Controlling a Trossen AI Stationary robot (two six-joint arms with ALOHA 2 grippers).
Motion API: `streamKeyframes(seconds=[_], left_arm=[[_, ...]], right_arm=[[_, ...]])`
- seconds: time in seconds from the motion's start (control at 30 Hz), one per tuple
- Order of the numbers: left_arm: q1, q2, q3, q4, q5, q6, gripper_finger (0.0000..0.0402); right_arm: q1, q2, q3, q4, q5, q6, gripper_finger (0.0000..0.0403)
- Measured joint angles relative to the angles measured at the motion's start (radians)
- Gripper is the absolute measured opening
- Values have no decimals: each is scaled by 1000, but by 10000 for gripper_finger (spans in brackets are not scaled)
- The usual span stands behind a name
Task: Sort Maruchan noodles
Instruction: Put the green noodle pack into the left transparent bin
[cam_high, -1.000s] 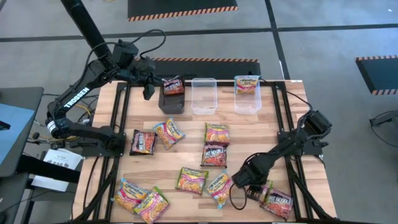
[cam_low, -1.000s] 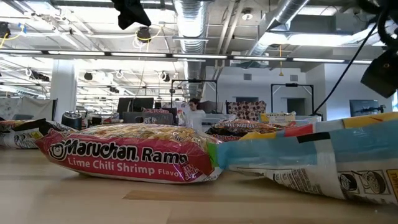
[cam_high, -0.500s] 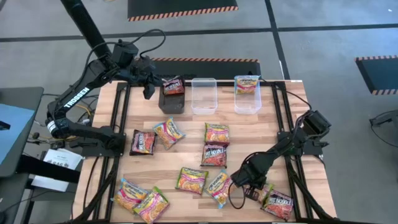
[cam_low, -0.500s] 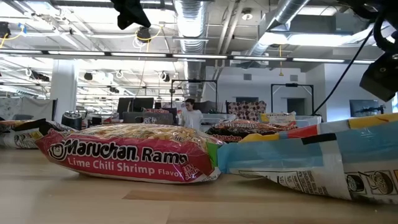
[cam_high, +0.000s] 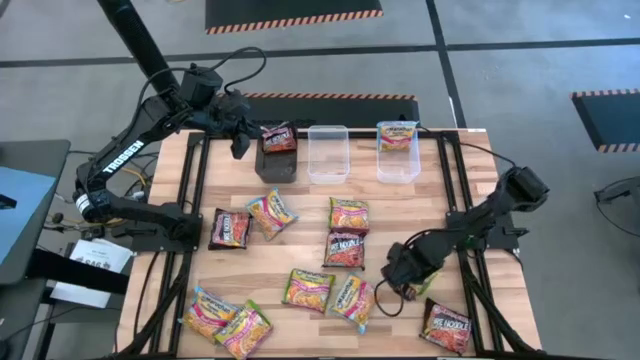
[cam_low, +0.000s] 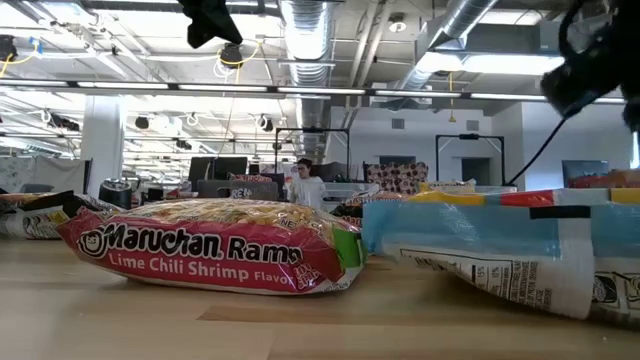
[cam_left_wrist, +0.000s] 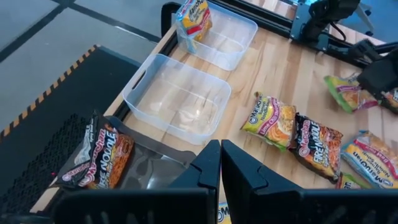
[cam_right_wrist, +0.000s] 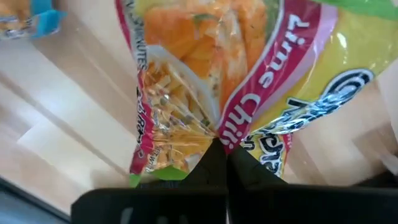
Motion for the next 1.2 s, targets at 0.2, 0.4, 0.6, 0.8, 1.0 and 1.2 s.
streamKeyframes(seconds=[0.2, 0.4, 0.6, 0.8, 1.0, 1.2], left_arm=[[0, 0, 0, -8, 1, -25, 0], [0, 0, 0, -56, 24, -13, 31], [0, 0, 0, -39, 32, -17, 108], [0, 0, 0, 50, -5, -136, 169], [-3, 14, 0, 108, 89, -247, 175], [-3, 79, 0, 108, 162, -277, 173]], right_arm=[[-10, -88, 2, -64, 66, 40, 3], [-49, -152, 3, -73, 128, 34, 3], [-92, -196, 3, -78, 183, 9, 3], [-150, -217, 18, -80, 212, -56, 3], [-250, -201, 101, -82, 290, -195, 3], [-367, -158, 207, -87, 357, -358, 3]])
